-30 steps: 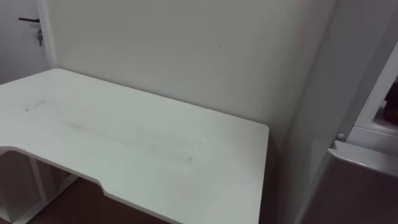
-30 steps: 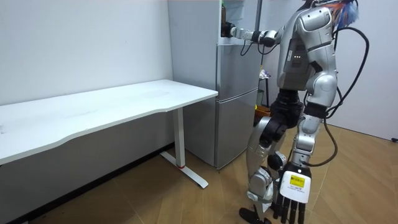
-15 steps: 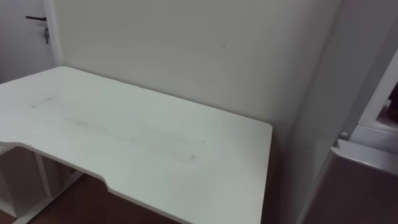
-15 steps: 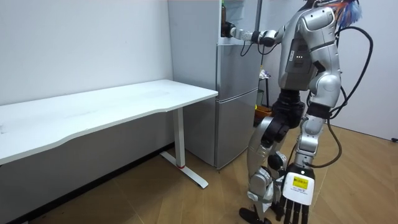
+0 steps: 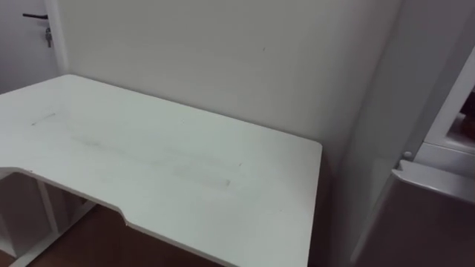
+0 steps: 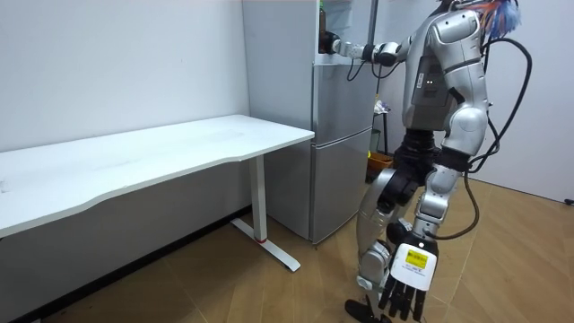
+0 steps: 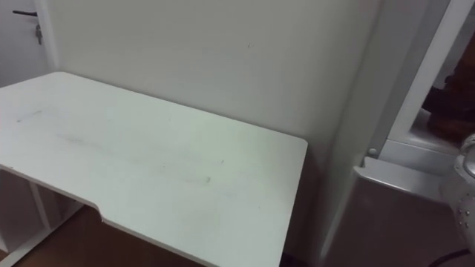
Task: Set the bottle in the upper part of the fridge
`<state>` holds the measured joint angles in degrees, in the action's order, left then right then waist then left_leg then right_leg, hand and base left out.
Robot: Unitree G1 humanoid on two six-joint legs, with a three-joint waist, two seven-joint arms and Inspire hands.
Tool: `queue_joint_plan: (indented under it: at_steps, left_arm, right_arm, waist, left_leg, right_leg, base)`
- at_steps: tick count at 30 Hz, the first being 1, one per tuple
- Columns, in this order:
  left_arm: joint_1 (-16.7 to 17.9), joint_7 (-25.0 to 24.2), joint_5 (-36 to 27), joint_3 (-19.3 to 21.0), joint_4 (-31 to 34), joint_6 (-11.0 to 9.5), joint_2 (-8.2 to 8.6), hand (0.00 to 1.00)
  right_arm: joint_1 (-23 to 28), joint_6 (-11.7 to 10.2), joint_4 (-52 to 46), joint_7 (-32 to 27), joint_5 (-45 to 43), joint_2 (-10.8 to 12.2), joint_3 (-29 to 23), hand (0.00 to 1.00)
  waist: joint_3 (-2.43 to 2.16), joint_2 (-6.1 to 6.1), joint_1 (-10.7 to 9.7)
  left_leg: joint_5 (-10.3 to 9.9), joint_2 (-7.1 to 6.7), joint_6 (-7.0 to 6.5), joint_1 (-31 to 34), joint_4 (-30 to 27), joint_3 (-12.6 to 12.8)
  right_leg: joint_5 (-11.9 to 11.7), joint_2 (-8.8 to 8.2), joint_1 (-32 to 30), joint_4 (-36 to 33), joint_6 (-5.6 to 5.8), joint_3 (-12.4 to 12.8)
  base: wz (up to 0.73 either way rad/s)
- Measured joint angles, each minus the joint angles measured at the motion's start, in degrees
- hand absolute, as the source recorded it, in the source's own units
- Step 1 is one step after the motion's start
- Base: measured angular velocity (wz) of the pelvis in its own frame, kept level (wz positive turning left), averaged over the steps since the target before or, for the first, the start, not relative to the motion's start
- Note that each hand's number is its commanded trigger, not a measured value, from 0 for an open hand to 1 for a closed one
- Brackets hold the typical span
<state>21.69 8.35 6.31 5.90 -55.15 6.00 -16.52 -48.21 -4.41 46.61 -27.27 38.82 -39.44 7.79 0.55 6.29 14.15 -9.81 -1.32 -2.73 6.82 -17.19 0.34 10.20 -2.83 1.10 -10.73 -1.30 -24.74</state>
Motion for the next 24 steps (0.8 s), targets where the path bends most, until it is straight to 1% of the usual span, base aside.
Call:
queue_joint_plan:
  at_steps: [2,4,5,6,10,12,14,15,18,21,22,24]
  left_arm:
    - [0.1,0.0,0.1,0.0,0.1,0.0,0.01,0.0]
    - [0.1,0.0,0.5,0.1,0.0,-0.1,0.14,0.0]
    - [0.2,-0.1,0.6,0.1,0.0,-0.1,0.22,0.0]
    - [0.4,-0.1,0.6,0.1,0.0,-0.1,0.27,0.0]
    - [0.5,0.0,0.6,0.1,0.0,0.0,0.52,0.0]
    - [0.5,0.0,0.6,0.2,-0.1,0.0,0.82,0.0]
    - [0.5,0.0,0.6,0.9,-0.2,0.0,1.22,0.0]
    - [0.6,0.0,0.6,0.9,-0.2,0.0,1.45,0.0]
    - [0.6,0.0,0.6,0.9,-0.3,0.0,1.97,0.0]
    - [0.6,0.0,0.6,0.9,-0.5,0.0,2.18,0.0]
    - [0.6,0.0,0.6,0.9,-0.6,0.0,2.18,0.0]
    - [0.6,0.0,0.6,1.0,-0.8,0.0,2.22,0.0]
  right_arm:
    - [0.0,0.2,-0.1,1.3,0.1,0.0,-0.1,0.0]
    - [0.0,0.2,-0.4,2.7,-0.1,0.0,-0.2,0.0]
    - [0.0,0.2,-0.5,3.7,-0.2,0.0,-0.2,0.0]
    - [0.0,0.2,-0.5,4.4,-0.1,0.0,-0.2,0.0]
    - [0.0,0.4,-0.6,5.6,-0.1,0.0,-0.2,0.0]
    - [0.0,0.6,-0.7,6.4,-0.2,0.0,-0.2,0.0]
    - [0.0,0.8,-0.7,6.7,-0.2,0.0,-0.2,0.0]
    - [0.0,0.9,-0.7,6.9,-0.2,0.0,-0.2,0.0]
    - [0.0,0.8,-0.7,7.2,-0.3,0.0,-0.4,0.0]
    - [0.0,1.1,-0.7,7.5,-0.4,0.0,-0.3,0.0]
    - [0.0,1.1,-0.7,7.5,-0.4,0.0,-0.4,0.0]
    - [0.0,1.3,-0.7,7.4,-0.4,0.0,-0.7,0.0]
  waist:
    - [-0.01,0.0,-0.2]
    - [-0.02,0.01,-1.0]
    - [-0.03,-0.02,-1.3]
    - [-0.04,-0.02,-1.4]
    - [-0.22,-0.21,-1.6]
    - [-0.51,-0.28,-1.6]
    - [-0.5,-0.36,-1.6]
    - [-0.61,-0.39,-1.7]
    - [-0.65,-0.33,-1.8]
    - [-0.63,-0.24,-1.8]
    - [-0.74,-0.02,-1.8]
    - [-0.8,0.09,-1.9]
  left_leg:
    - [0.0,0.02,0.0,-0.1,0.0,0.1]
    - [0.0,0.0,-0.01,0.0,0.0,0.3]
    - [0.0,-0.04,-0.04,0.0,0.1,0.3]
    - [0.0,-0.1,-0.05,-0.3,0.2,0.4]
    - [0.1,-0.29,-0.14,-1.2,1.0,0.4]
    - [0.2,-0.39,-0.19,-1.7,1.8,0.5]
    - [0.2,-0.42,-0.19,-2.3,2.1,0.5]
    - [0.2,-0.44,-0.15,-2.5,2.4,0.5]
    - [0.3,-0.4,-0.09,-2.8,2.8,0.5]
    - [0.4,-0.44,0.04,-3.6,3.5,0.6]
    - [0.4,-0.43,0.05,-3.6,3.6,0.6]
    - [0.4,-0.42,0.05,-3.7,3.6,0.8]
  right_leg:
    - [0.0,0.02,0.1,0.0,0.0,0.1]
    - [-0.1,0.05,0.5,0.1,-0.03,0.1]
    - [-0.2,0.09,0.5,0.1,-0.3,0.4]
    - [-0.3,0.11,0.7,0.2,-0.31,0.7]
    - [-0.3,0.01,1.1,0.3,-0.17,1.1]
    - [-0.3,-0.09,1.3,0.3,-0.12,1.1]
    - [-0.4,-0.04,1.9,0.5,-0.08,1.1]
    - [-0.4,-0.02,2.1,1.0,-0.06,1.1]
    - [-0.4,0.09,2.4,1.0,-0.09,1.1]
    - [-0.3,0.07,2.8,1.2,-0.06,1.2]
    - [-0.3,0.08,2.9,1.2,-0.06,1.1]
    - [-0.3,0.08,2.9,1.2,-0.06,1.1]
  base:
    - [-0.04]
    - [0.04]
    - [0.0]
    - [0.0]
    - [-0.02]
    - [-0.04]
    - [0.0]
    - [0.0]
    - [0.0]
    - [0.0]
    - [0.0]
    - [0.0]
